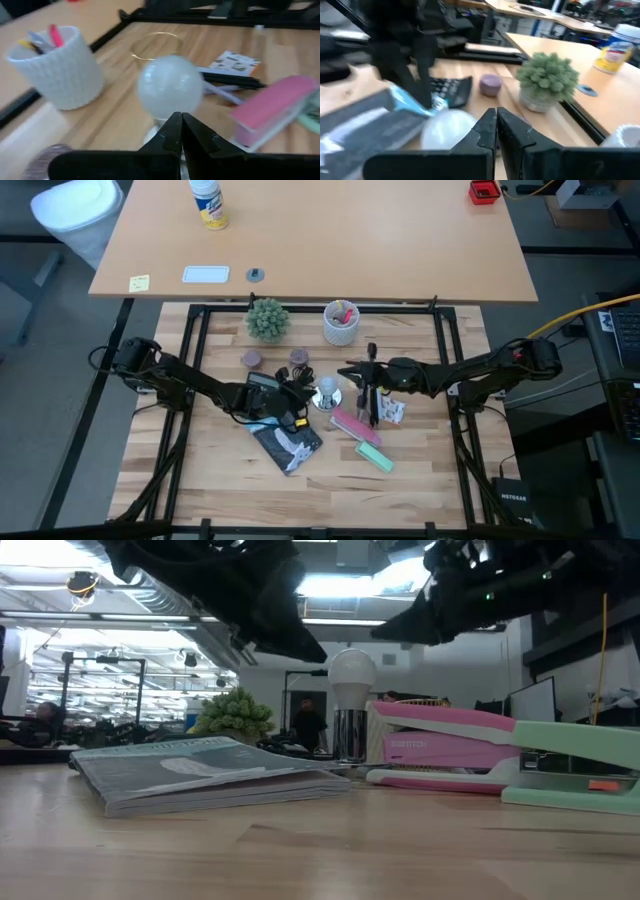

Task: Screw lightbulb
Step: Insert the white lightbulb into the silver lamp

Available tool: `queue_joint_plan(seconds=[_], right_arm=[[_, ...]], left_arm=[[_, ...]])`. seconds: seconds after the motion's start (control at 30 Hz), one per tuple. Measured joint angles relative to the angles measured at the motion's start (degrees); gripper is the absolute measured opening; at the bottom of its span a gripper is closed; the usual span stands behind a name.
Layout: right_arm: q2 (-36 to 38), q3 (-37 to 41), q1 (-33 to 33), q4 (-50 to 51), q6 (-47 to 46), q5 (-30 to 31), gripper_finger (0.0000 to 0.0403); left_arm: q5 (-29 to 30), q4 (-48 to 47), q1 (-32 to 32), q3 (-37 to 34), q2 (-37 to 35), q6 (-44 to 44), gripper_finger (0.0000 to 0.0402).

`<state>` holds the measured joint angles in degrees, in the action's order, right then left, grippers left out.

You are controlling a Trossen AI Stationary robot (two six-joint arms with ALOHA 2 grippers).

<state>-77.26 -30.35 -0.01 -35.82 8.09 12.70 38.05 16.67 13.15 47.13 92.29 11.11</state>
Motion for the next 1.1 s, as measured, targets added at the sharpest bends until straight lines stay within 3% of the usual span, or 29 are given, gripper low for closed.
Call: queue_joint_plan(seconds=[0.17,0.37,0.6,1.1], right_arm=[[-3.1,0.0,0.0,0.0,-0.1,-0.3,0.0019],[-5.6,0.0,0.0,-0.1,-1.6,-0.5,0.0019],[-5.9,0.0,-0.1,0.2,-4.0,-5.7,0.0019],[-5.9,0.0,0.2,0.8,-8.3,-15.0,0.0019]], left_arm=[[-5.9,1.2,-0.2,0.0,0.5,0.3,0.0001],[-7.1,5.6,-0.4,0.0,4.1,-2.4,0.0001],[0.9,4.9,-0.8,0.0,4.6,-2.2,0.0001],[2.4,2.9,-3.0,0.0,4.6,-2.1,0.0001]])
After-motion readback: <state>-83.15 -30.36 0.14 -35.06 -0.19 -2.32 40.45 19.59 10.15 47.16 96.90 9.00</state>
